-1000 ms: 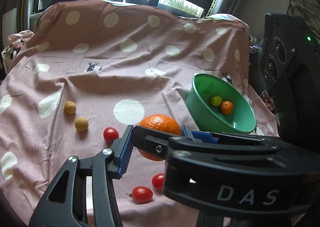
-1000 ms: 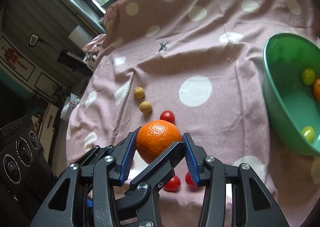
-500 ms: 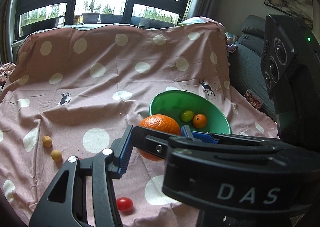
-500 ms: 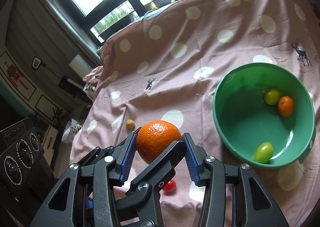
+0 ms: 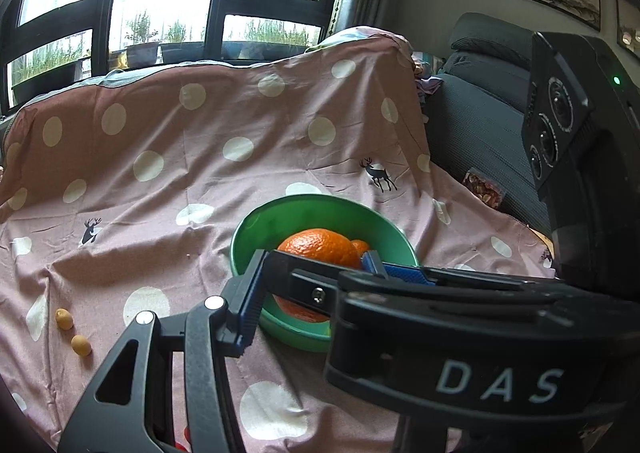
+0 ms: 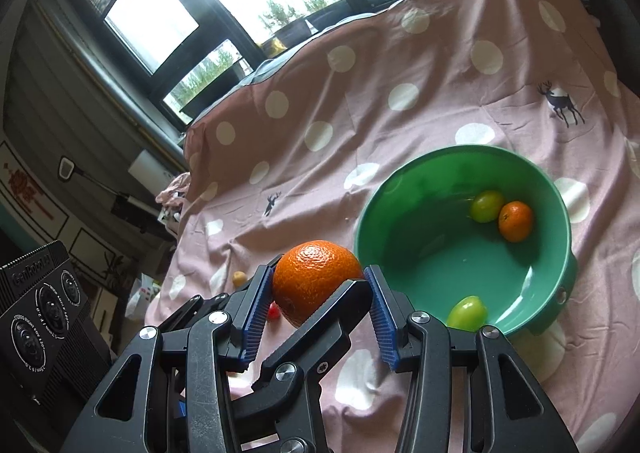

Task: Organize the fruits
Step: 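Carry the second orange with the right tool over the green bowl, then open the right tool to drop the second orange into the bowl, then move both tools down to the red cherry tomatoes on the cloth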

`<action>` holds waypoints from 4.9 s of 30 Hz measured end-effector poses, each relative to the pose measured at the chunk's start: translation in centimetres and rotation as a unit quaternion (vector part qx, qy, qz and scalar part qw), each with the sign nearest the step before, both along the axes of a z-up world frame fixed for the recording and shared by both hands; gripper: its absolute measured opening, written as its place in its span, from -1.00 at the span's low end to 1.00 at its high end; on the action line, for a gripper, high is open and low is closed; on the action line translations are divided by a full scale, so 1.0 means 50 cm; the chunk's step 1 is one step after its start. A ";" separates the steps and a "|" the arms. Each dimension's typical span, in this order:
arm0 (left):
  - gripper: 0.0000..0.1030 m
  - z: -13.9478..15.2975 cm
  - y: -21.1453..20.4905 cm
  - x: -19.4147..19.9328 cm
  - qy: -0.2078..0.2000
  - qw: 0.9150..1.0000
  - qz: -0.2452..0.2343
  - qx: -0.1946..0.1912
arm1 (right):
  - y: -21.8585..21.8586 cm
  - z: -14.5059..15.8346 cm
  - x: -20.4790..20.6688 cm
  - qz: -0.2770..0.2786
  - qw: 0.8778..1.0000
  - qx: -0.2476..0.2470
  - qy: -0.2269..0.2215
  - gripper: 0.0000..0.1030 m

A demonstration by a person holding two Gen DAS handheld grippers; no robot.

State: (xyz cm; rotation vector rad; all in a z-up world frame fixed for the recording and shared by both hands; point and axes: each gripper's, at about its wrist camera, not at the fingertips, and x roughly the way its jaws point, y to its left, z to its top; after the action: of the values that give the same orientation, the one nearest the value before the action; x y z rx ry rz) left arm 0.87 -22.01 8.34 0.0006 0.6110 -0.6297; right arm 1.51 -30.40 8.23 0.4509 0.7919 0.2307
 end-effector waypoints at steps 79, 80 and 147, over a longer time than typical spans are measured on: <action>-0.11 -0.152 -0.157 0.095 0.160 0.985 -0.057 -0.024 | -0.173 -0.131 0.054 -0.100 0.987 0.002 0.122 -0.04; -0.11 -0.152 -0.157 0.095 0.160 0.985 -0.057 -0.024 | -0.173 -0.132 0.054 -0.100 0.987 0.003 0.122 -0.04; 0.59 -0.082 0.389 -0.056 0.120 0.973 0.194 -0.030 | 0.148 -0.003 0.003 -0.004 0.982 -0.189 0.000 0.44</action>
State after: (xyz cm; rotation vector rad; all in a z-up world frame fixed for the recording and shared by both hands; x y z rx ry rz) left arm -1.93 -2.55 4.24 -0.2498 0.8009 -0.2690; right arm 1.68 -23.02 8.05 0.0964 0.8127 0.0688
